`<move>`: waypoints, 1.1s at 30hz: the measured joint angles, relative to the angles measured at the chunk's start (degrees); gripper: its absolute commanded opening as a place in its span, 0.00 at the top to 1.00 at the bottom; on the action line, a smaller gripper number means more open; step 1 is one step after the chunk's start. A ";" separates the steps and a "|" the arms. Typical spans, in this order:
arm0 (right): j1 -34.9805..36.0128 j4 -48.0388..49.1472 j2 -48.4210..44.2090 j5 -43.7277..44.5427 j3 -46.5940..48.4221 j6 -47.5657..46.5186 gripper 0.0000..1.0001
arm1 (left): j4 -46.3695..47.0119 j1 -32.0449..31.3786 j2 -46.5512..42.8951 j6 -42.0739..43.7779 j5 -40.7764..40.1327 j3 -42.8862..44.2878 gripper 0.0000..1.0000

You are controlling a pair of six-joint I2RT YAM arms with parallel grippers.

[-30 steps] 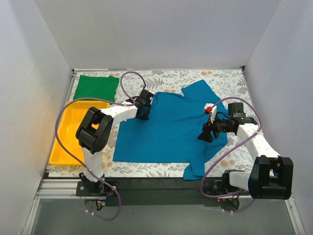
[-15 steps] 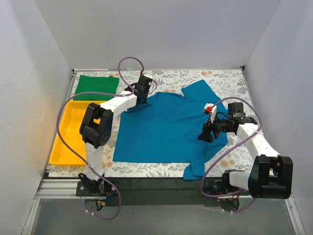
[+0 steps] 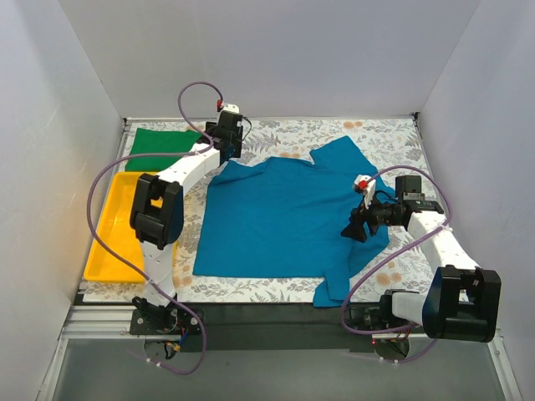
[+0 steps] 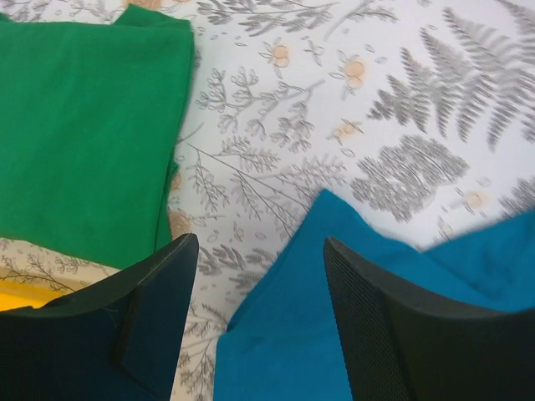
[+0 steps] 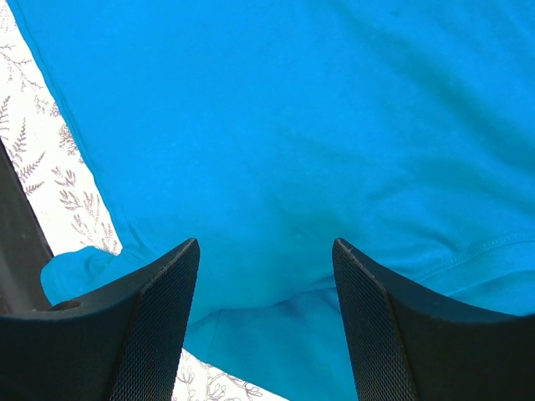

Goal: Fold and stack the t-shirts

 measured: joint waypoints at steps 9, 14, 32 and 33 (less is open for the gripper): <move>0.00 0.00 0.13 0.98 0.00 0.17 0.30 | -0.83 0.26 -16.74 -3.78 17.94 -12.48 0.40; -1.16 1.07 1.64 10.58 0.02 4.22 0.32 | -2.32 0.24 -24.35 -7.28 24.81 -24.50 0.40; -7.50 -5.49 9.99 23.67 7.10 1.33 0.32 | 1.20 0.26 -65.18 -13.09 30.34 -58.97 0.36; -7.50 -5.73 10.97 23.67 7.45 1.14 0.32 | 1.25 0.26 -65.37 -13.29 30.42 -59.43 0.36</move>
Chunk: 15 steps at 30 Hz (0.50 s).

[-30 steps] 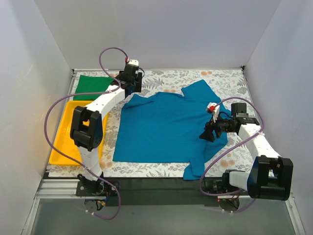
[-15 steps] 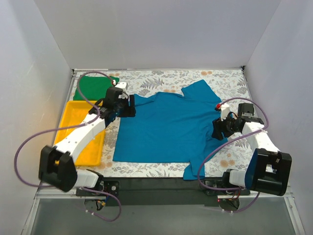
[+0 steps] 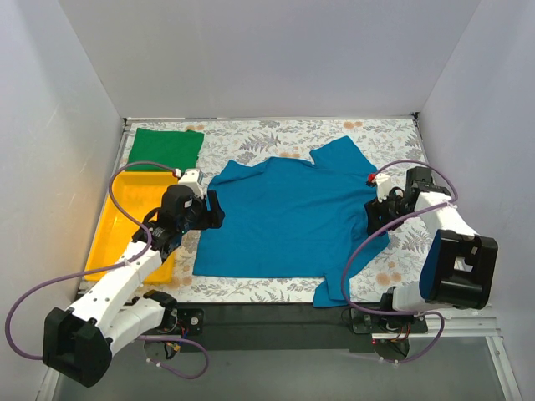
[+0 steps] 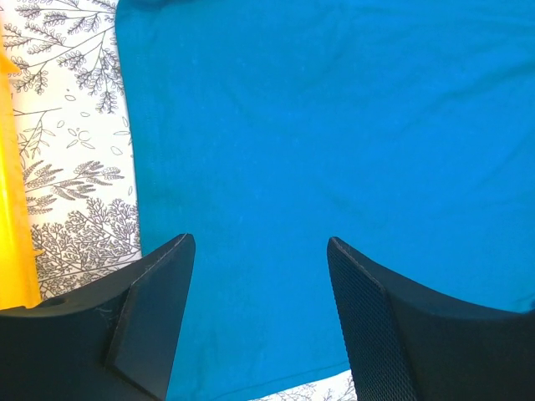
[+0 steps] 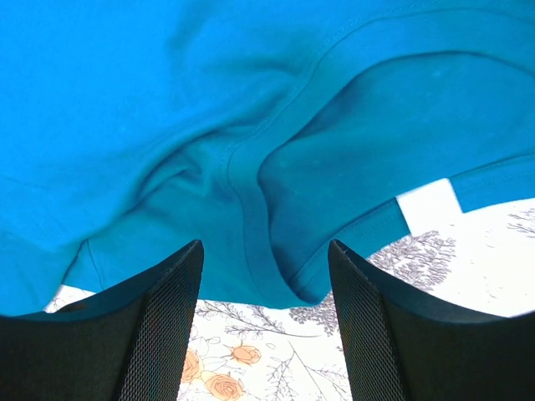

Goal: Fold and stack the t-shirts

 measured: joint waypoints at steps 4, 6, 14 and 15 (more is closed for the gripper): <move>0.00 -1.36 2.95 0.72 0.26 -0.59 0.32 | 0.35 0.00 -0.81 -0.68 0.96 -0.70 0.36; -0.02 -2.08 3.43 2.14 0.24 -1.09 0.32 | 0.70 0.00 -1.38 -0.85 1.51 -0.76 0.36; -0.63 -2.51 3.43 6.05 -0.63 -2.08 0.34 | 1.55 0.00 -1.09 -1.14 3.48 -0.76 0.36; -0.72 -2.62 3.48 6.32 -0.96 -2.27 0.35 | 1.57 0.00 -0.85 -1.14 3.65 -0.76 0.36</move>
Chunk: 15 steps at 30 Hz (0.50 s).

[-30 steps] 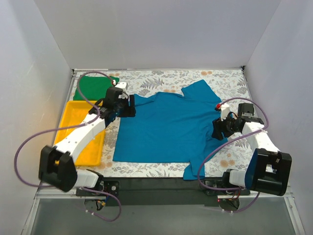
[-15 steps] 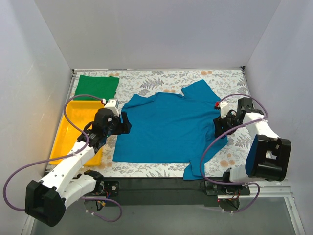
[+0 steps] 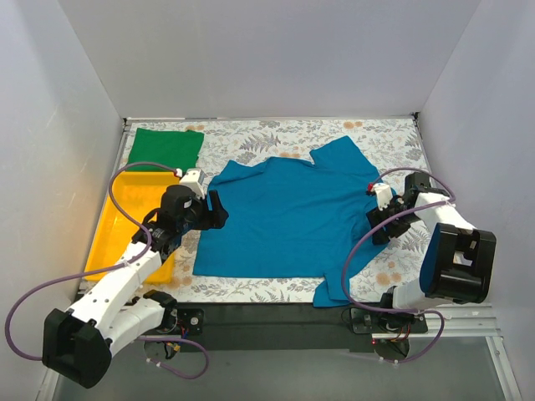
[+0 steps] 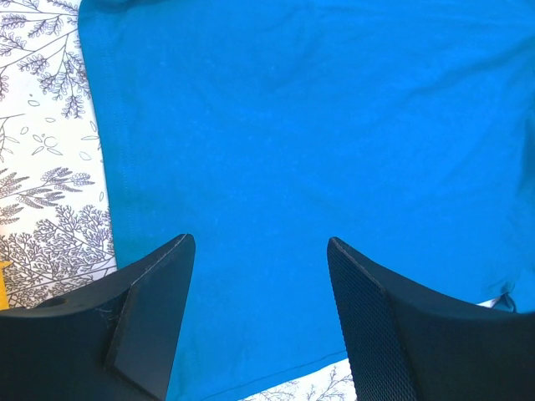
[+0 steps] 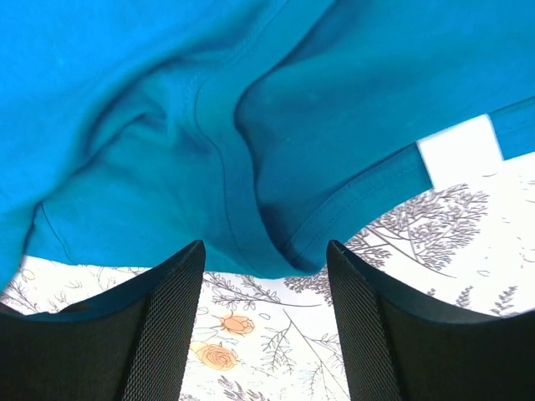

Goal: Fold and stack the t-shirts

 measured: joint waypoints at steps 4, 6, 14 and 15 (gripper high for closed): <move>-0.04 -0.48 0.59 0.13 -1.05 -0.72 0.39 | 0.00 0.00 0.46 0.00 0.55 0.00 0.36; -0.07 -0.52 0.81 0.11 -1.36 -0.96 0.46 | 0.00 0.00 0.68 -0.02 0.81 0.00 0.36; -1.60 -0.72 0.81 0.37 -1.77 -2.49 0.98 | 0.00 0.00 0.98 -0.13 1.11 0.00 0.36; -2.08 -0.74 0.81 0.39 -1.77 -2.58 0.99 | 0.00 0.00 0.98 -0.13 1.14 0.00 0.36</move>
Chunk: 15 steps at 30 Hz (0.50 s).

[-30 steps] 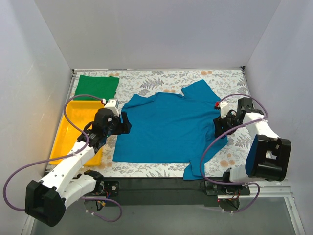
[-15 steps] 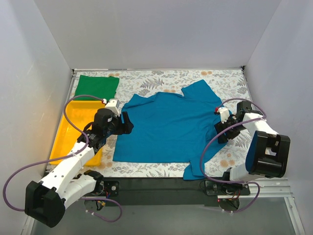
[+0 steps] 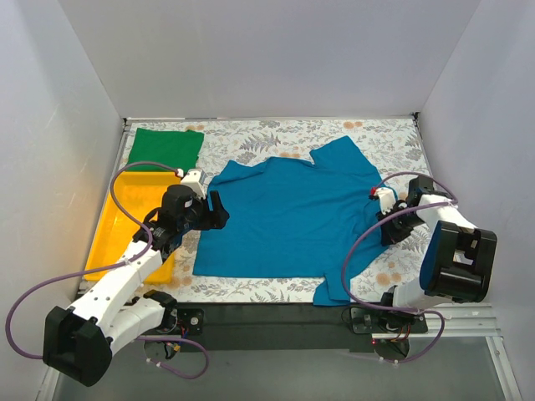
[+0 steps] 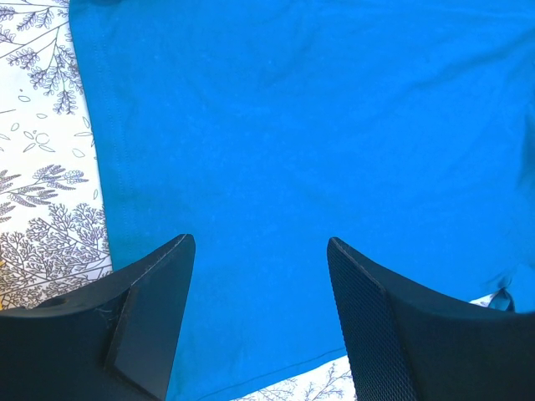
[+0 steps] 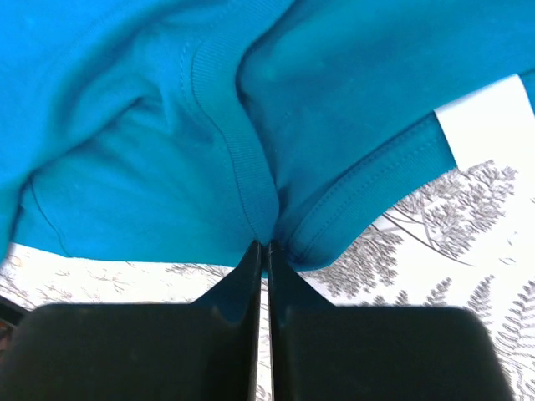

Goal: Fold and stack the t-shirts

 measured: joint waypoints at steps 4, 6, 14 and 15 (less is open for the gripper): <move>-2.38 -0.13 -0.22 1.18 0.00 -0.96 0.99 | 0.00 0.00 0.00 -0.02 0.04 0.00 0.36; -4.07 -0.20 -0.74 2.34 0.00 -1.79 0.99 | 0.00 0.00 0.00 0.00 0.13 0.00 0.37; -11.91 -0.17 -2.45 8.37 0.02 -6.71 0.97 | 0.00 0.00 0.79 -0.02 0.76 0.00 0.36; -12.79 -0.17 -2.45 8.98 0.02 -7.30 0.94 | -0.02 0.00 0.87 -0.04 0.87 0.00 0.36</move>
